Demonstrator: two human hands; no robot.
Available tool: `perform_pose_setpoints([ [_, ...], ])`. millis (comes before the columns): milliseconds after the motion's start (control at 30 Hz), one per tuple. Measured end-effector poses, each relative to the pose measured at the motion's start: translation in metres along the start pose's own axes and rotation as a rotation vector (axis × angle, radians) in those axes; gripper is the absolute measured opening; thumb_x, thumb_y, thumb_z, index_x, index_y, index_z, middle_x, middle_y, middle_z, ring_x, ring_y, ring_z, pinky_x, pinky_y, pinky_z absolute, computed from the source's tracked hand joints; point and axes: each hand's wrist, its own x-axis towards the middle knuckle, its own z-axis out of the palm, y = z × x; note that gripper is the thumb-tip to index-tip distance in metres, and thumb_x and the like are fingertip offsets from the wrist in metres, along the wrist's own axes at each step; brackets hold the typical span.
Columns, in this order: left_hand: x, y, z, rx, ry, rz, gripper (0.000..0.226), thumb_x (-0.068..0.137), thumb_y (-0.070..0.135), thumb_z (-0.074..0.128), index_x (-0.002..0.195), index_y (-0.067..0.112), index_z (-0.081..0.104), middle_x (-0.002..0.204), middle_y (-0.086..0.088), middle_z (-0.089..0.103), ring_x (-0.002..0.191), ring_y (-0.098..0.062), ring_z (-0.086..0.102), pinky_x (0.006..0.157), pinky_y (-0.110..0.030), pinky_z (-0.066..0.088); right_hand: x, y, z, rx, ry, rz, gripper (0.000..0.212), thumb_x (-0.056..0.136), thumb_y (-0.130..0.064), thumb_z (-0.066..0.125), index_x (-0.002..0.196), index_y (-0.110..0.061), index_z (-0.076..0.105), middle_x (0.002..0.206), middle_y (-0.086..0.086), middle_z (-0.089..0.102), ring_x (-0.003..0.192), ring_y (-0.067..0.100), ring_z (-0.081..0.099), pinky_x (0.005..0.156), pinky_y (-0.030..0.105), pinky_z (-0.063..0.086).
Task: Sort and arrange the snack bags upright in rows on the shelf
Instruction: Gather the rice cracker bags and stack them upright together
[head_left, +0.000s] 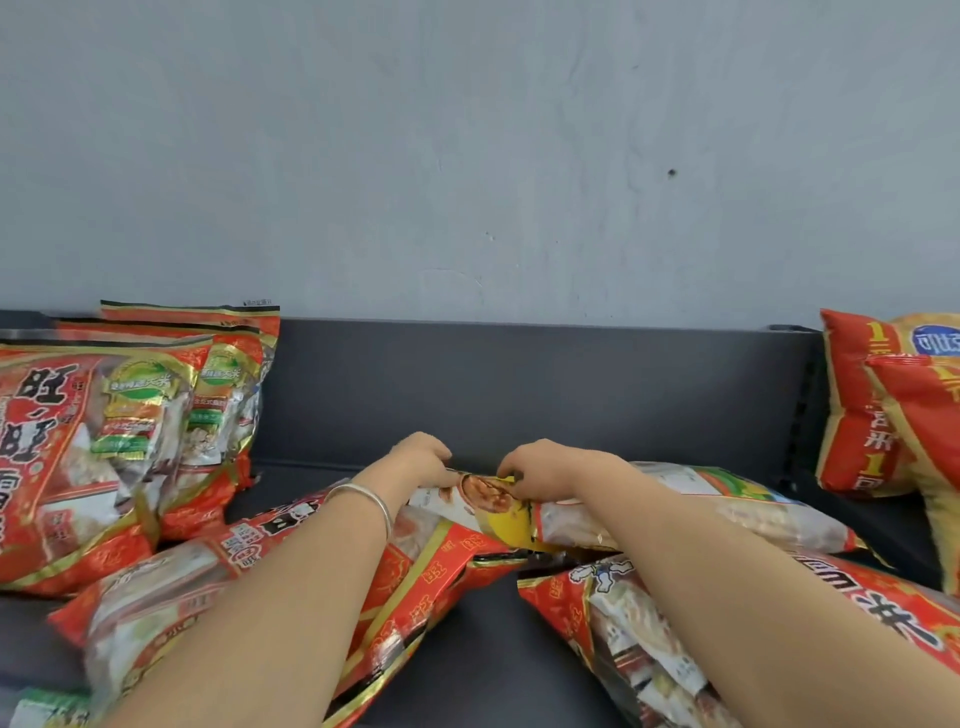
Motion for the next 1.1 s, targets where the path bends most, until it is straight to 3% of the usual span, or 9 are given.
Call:
perform_pose_setpoints([
  [133, -0.001, 0.001, -0.002, -0.526, -0.062, -0.208, 0.055, 0.086, 0.023, 0.068, 0.127, 0.001, 0.038, 0.112, -0.023, 0.064, 0.101, -0.033, 0.065, 0.093, -0.048, 0.05, -0.002, 0.0, 0.002, 0.006, 0.011, 0.028, 0.038, 0.093, -0.018, 0.049, 0.131, -0.017, 0.056, 0.131, 0.006, 0.058, 0.117, 0.025, 0.054, 0.098, 0.036, 0.045],
  [233, 0.0, 0.001, -0.001, -0.615, -0.166, -0.254, 0.035, 0.087, 0.031, 0.066, 0.1, 0.0, 0.055, 0.079, -0.016, 0.072, 0.077, -0.027, 0.071, 0.076, -0.042, 0.057, -0.003, 0.001, 0.003, 0.038, 0.028, 0.038, 0.036, 0.096, -0.021, 0.048, 0.132, -0.018, 0.055, 0.131, 0.004, 0.058, 0.116, 0.023, 0.055, 0.097, 0.034, 0.045],
  [333, 0.0, 0.004, 0.001, -0.48, -0.175, -0.232, 0.047, 0.081, 0.041, 0.07, 0.11, 0.004, 0.061, 0.093, -0.015, 0.073, 0.091, -0.028, 0.069, 0.091, -0.043, 0.051, -0.004, 0.003, 0.004, 0.071, 0.061, 0.044, 0.037, 0.097, -0.023, 0.048, 0.133, -0.018, 0.054, 0.132, 0.004, 0.058, 0.117, 0.022, 0.055, 0.096, 0.032, 0.044],
  [500, -0.003, 0.014, 0.009, -0.589, 0.062, -0.126, 0.073, 0.077, 0.018, 0.076, 0.137, 0.008, 0.036, 0.104, -0.01, 0.057, 0.093, -0.024, 0.061, 0.078, -0.036, 0.052, -0.006, 0.006, -0.001, 0.15, 0.194, 0.078, 0.04, 0.097, -0.022, 0.048, 0.136, -0.017, 0.051, 0.135, 0.005, 0.055, 0.121, 0.025, 0.052, 0.1, 0.035, 0.045],
  [700, -0.013, 0.005, -0.009, -0.468, 0.4, -0.037, 0.042, 0.078, 0.037, 0.072, 0.11, 0.035, 0.045, 0.118, -0.002, 0.051, 0.113, -0.027, 0.044, 0.092, -0.039, 0.031, -0.013, 0.007, -0.014, 0.294, 0.334, 0.097, 0.041, 0.097, -0.02, 0.048, 0.138, -0.016, 0.049, 0.14, 0.006, 0.051, 0.127, 0.024, 0.048, 0.102, 0.034, 0.04],
  [800, -0.022, 0.007, -0.023, -0.313, 0.513, -0.04, 0.042, 0.079, 0.045, 0.068, 0.113, 0.041, 0.045, 0.112, 0.001, 0.05, 0.109, -0.023, 0.039, 0.076, -0.034, 0.02, -0.016, -0.001, -0.025, 0.4, 0.386, 0.119, 0.041, 0.097, -0.02, 0.05, 0.137, -0.014, 0.05, 0.138, 0.008, 0.053, 0.125, 0.024, 0.05, 0.099, 0.031, 0.042],
  [900, -0.03, 0.001, -0.047, -0.419, 0.54, 0.129, 0.036, 0.08, 0.033, 0.071, 0.106, 0.033, 0.046, 0.104, 0.003, 0.049, 0.092, -0.015, 0.044, 0.084, -0.037, 0.035, -0.019, -0.013, -0.036, 0.435, 0.375, 0.137, 0.042, 0.096, -0.021, 0.052, 0.137, -0.012, 0.049, 0.138, 0.009, 0.053, 0.125, 0.025, 0.05, 0.098, 0.03, 0.041],
  [1000, -0.044, -0.007, -0.077, -0.527, 0.686, 0.202, 0.029, 0.082, 0.027, 0.069, 0.103, 0.027, 0.048, 0.102, 0.001, 0.048, 0.072, -0.006, 0.044, 0.063, -0.027, 0.037, -0.023, -0.031, -0.044, 0.478, 0.336, 0.185, 0.047, 0.096, -0.027, 0.052, 0.14, -0.01, 0.045, 0.142, 0.011, 0.048, 0.127, 0.028, 0.047, 0.101, 0.034, 0.038],
  [1100, -0.062, -0.009, -0.096, -0.719, 0.857, 0.231, 0.02, 0.087, 0.024, 0.063, 0.101, 0.023, 0.049, 0.101, 0.0, 0.049, 0.076, -0.013, 0.049, 0.062, -0.025, 0.036, -0.025, -0.051, -0.052, 0.647, 0.404, 0.259, 0.049, 0.095, -0.032, 0.05, 0.137, -0.007, 0.042, 0.127, 0.014, 0.054, 0.098, 0.027, 0.055, 0.08, 0.033, 0.045],
])
